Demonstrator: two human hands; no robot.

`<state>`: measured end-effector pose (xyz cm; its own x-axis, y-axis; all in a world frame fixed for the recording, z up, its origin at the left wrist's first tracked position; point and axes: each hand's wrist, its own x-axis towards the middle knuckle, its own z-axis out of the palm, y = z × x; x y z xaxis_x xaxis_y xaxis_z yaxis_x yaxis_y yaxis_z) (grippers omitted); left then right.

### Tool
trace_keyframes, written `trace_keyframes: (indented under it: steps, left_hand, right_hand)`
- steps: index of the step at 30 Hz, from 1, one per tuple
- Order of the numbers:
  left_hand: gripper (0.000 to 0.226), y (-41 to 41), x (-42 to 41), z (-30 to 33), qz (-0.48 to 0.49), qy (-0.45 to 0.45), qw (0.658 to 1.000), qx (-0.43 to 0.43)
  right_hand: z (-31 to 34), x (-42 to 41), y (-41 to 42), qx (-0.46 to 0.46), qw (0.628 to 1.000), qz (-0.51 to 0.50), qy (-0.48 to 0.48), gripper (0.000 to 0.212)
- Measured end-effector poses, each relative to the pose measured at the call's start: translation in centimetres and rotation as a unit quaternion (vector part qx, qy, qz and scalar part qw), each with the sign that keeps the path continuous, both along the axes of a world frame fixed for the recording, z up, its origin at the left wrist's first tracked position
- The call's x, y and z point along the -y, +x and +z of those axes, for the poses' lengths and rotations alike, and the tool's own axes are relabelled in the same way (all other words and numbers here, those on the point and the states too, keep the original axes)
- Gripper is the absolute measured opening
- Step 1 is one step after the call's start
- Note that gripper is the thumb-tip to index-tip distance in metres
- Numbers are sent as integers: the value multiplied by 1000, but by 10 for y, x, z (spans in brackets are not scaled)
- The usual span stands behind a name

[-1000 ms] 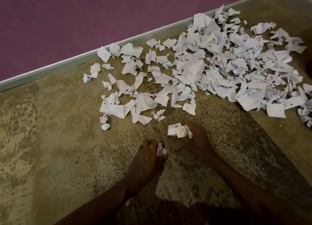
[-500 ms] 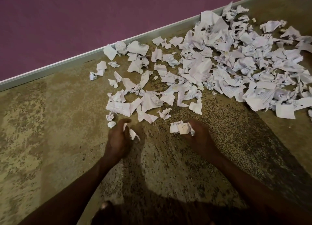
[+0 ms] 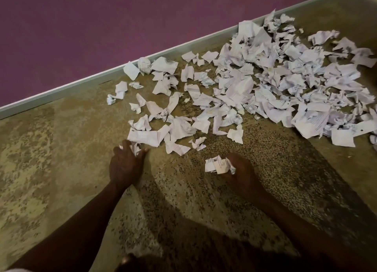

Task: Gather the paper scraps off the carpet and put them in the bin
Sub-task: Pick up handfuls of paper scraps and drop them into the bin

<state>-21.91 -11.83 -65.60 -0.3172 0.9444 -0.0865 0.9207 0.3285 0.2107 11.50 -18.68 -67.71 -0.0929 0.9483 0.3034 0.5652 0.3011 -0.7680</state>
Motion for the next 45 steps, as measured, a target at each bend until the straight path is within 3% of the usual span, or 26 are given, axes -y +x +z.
trace_keyframes:
  steps: [2,5,9,12,14,17,22,24,31,35,39,45]
  left_hand:
    - [56,-4,-1,-6,-26,-15,1000,-3]
    - [38,-12,-4,-7,-58,-2,998,4]
    - [24,-6,4,4,-80,67,994,37]
    - [13,19,14,20,-71,143,981,113]
    - [15,42,14,34,-71,175,968,167]
    - [14,83,-4,65,-70,203,949,231]
    - [18,149,-53,131,-125,181,925,309]
    - [16,170,-73,161,-163,158,909,349]
    - [26,228,-150,271,-248,178,850,430]
    - [36,258,-185,299,-241,187,826,475]
    - [36,274,-204,303,-256,183,813,490]
    - [28,285,-224,293,-262,171,808,500]
  right_hand:
    - [2,2,2,-6,1000,0,-2,17]
    - [3,2,5,3,1000,-20,19,42]
    - [9,-10,10,-10,1000,-26,-1,19]
    - [17,-18,15,-36,997,-59,-16,9]
    - [22,-23,22,-54,995,-78,-16,9]
    - [31,-29,38,-60,991,-120,-10,33]
    - [60,-38,76,-68,985,-157,7,23]
    - [75,-44,94,-60,983,-169,26,29]
    - [181,-89,156,-4,982,-175,70,25]
    - [246,-112,171,40,974,-199,97,43]
    - [285,-128,176,63,967,-233,79,22]
    - [314,-151,176,82,950,-292,68,11]
